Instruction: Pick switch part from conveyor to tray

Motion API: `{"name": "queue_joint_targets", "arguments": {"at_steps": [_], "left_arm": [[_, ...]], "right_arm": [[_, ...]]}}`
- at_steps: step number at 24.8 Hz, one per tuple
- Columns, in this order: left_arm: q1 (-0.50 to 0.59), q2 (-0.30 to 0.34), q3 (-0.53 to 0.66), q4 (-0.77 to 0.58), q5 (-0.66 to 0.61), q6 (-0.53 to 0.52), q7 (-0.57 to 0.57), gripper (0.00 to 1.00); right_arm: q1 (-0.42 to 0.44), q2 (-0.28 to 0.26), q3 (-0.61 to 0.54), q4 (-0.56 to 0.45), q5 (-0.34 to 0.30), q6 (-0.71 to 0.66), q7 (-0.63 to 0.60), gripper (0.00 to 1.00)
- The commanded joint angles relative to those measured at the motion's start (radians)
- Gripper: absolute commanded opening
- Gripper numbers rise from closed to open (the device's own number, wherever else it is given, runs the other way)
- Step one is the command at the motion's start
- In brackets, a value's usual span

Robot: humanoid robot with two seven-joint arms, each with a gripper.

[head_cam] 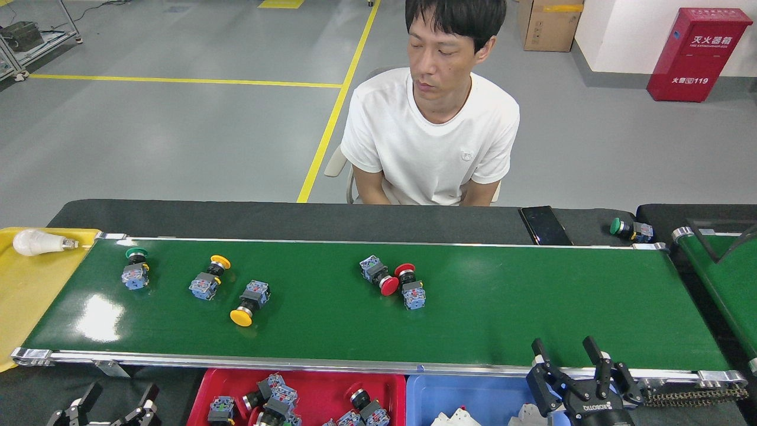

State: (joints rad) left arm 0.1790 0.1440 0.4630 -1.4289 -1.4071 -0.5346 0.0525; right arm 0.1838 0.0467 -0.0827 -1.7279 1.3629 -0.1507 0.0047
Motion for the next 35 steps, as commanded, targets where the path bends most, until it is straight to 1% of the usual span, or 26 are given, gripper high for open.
{"name": "queue_joint_targets", "arguments": {"at_steps": [1,3,4,6,7,9,14,17,21,23,24,27,28,30,32,33,35], "left_arm": [[-0.038,0.012,0.002,-0.007,-0.004,0.016,-0.002,1.0],[-0.082,0.028,-0.004,0.001,-0.023,0.045,-0.003,1.0],[-0.116,0.04,-0.015,0.024,-0.055,0.071,-0.007,1.0],[-0.22,0.052,-0.073,0.117,-0.125,0.113,-0.007,1.0],[-0.288,0.058,-0.104,0.179,-0.138,0.128,-0.007,1.0],[-0.363,0.074,-0.127,0.275,-0.139,0.143,-0.007,1.0],[-0.432,0.166,-0.126,0.442,-0.136,0.188,0.006,1.0],[-0.478,0.201,-0.126,0.532,-0.136,0.191,0.018,1.0],[-0.513,0.252,-0.136,0.657,-0.138,0.191,0.047,1.0],[-0.539,0.275,-0.152,0.728,-0.139,0.185,0.047,0.97],[-0.553,0.285,-0.165,0.76,-0.139,0.183,0.049,0.93],[-0.599,0.31,-0.198,0.858,-0.127,0.162,0.098,0.39],[-0.605,0.315,-0.21,0.871,-0.127,0.145,0.099,0.08],[-0.607,0.316,-0.21,0.871,-0.122,0.119,0.102,0.04],[-0.593,0.31,-0.213,0.84,-0.09,0.11,0.104,0.05],[-0.578,0.305,-0.218,0.798,-0.069,0.108,0.104,0.05],[-0.495,0.301,-0.216,0.674,-0.05,0.113,0.102,0.05]], "right_arm": [[-0.023,0.008,0.023,-0.012,0.004,0.028,-0.009,0.9],[-0.023,0.009,0.024,-0.012,0.004,0.028,-0.008,0.9],[-0.023,0.007,0.024,-0.012,0.004,0.026,-0.008,0.9],[-0.017,0.004,0.024,-0.012,0.004,0.026,-0.006,0.9],[-0.015,0.004,0.024,-0.01,0.004,0.025,-0.002,0.91],[-0.015,0.004,0.024,-0.012,0.004,0.025,0.009,0.91],[-0.023,-0.001,0.026,-0.012,0.002,0.016,0.009,0.91],[-0.024,-0.001,0.026,-0.012,0.002,0.014,0.009,0.92],[-0.023,-0.004,0.031,-0.007,0.002,0.013,0.008,0.93],[-0.023,-0.005,0.031,-0.006,-0.001,0.013,0.008,0.93],[-0.023,-0.005,0.031,-0.006,-0.002,0.013,0.008,0.93],[-0.017,-0.004,0.031,-0.006,-0.005,0.014,0.008,0.93],[-0.012,-0.004,0.031,-0.006,-0.005,0.014,0.006,0.93],[-0.009,-0.004,0.029,-0.006,-0.005,0.014,0.008,0.93],[-0.009,-0.004,0.026,-0.006,-0.008,0.016,0.008,0.93],[-0.007,-0.004,0.021,-0.006,-0.008,0.016,0.008,0.93],[-0.006,-0.004,0.014,-0.006,-0.01,0.017,0.009,0.93]]}}
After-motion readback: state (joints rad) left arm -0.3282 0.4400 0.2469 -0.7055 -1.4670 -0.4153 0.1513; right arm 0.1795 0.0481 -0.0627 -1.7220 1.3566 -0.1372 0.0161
